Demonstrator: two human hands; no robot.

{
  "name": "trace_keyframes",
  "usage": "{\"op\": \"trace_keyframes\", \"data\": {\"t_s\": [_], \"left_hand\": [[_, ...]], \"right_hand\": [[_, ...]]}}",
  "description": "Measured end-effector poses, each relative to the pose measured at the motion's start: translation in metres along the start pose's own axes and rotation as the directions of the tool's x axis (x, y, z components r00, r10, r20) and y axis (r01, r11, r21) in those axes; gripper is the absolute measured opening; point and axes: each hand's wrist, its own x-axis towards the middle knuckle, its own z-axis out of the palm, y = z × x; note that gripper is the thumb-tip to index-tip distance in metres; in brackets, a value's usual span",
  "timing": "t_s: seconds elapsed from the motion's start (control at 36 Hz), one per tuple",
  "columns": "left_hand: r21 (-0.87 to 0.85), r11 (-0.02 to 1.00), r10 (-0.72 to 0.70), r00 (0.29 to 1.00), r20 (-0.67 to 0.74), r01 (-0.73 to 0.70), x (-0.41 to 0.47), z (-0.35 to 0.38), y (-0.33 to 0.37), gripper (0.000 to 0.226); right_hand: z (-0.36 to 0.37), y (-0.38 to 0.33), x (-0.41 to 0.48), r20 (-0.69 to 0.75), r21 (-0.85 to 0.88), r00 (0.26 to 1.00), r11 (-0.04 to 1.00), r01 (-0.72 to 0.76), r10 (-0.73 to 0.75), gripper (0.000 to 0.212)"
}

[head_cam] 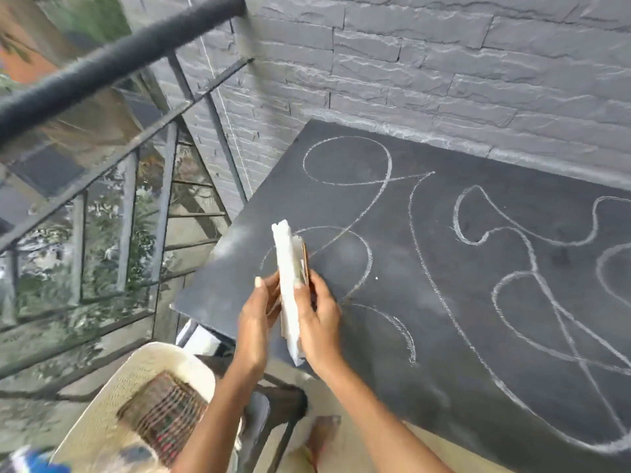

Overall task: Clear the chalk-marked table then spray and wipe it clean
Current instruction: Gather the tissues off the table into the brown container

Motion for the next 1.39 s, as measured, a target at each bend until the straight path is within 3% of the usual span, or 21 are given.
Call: {"op": "trace_keyframes", "data": {"t_s": [0.19, 0.42, 0.61, 0.75, 0.89, 0.97, 1.08, 1.19, 1.28, 1.39], "left_hand": [[-0.15, 0.986, 0.037, 0.971, -0.235, -0.074, -0.102, -0.01, -0.012, 0.058], [-0.125, 0.99, -0.101, 0.919, -0.381, 0.057, -0.168, -0.038, -0.066, 0.058], [-0.066, 0.975, -0.222, 0.892, -0.395, 0.213, -0.169, -0.054, -0.126, 0.068], [-0.013, 0.936, -0.33, 0.864, -0.38, 0.352, -0.143, -0.067, -0.178, 0.075], [-0.071, 0.906, -0.407, 0.811, -0.42, 0.418, -0.114, -0.077, -0.21, 0.059], [-0.094, 0.894, -0.435, 0.8, -0.413, 0.438, -0.1, -0.084, -0.238, 0.082], [-0.096, 0.897, -0.43, 0.804, -0.41, 0.431, -0.088, -0.089, -0.249, 0.066], [-0.082, 0.91, -0.401, 0.813, -0.422, 0.406, -0.081, -0.092, -0.252, 0.081], [-0.047, 0.913, -0.382, 0.805, -0.454, 0.406, -0.082, -0.092, -0.251, 0.064], [-0.057, 0.907, -0.391, 0.783, -0.483, 0.418, -0.089, -0.093, -0.252, 0.073]], "right_hand": [[-0.014, 0.009, -0.085, 0.309, -0.027, 0.949, 0.997, 0.07, -0.058, 0.051], [-0.007, 0.068, -0.141, 0.504, -0.093, 0.864, 0.994, 0.05, 0.004, 0.054], [0.001, 0.131, -0.141, 0.573, -0.195, 0.809, 0.981, -0.02, 0.131, 0.044], [0.026, 0.192, -0.112, 0.541, -0.296, 0.817, 0.954, -0.035, 0.198, 0.048], [0.063, 0.249, -0.086, 0.51, -0.394, 0.812, 0.916, -0.073, 0.284, 0.049], [0.077, 0.268, -0.077, 0.514, -0.414, 0.8, 0.907, -0.083, 0.308, 0.052], [0.085, 0.287, -0.068, 0.494, -0.439, 0.803, 0.893, -0.101, 0.334, 0.049], [0.09, 0.295, -0.065, 0.49, -0.446, 0.808, 0.891, -0.089, 0.326, 0.044], [0.09, 0.297, -0.066, 0.526, -0.421, 0.789, 0.903, -0.082, 0.317, 0.043], [0.091, 0.292, -0.067, 0.567, -0.404, 0.747, 0.907, -0.115, 0.347, 0.053]]}}
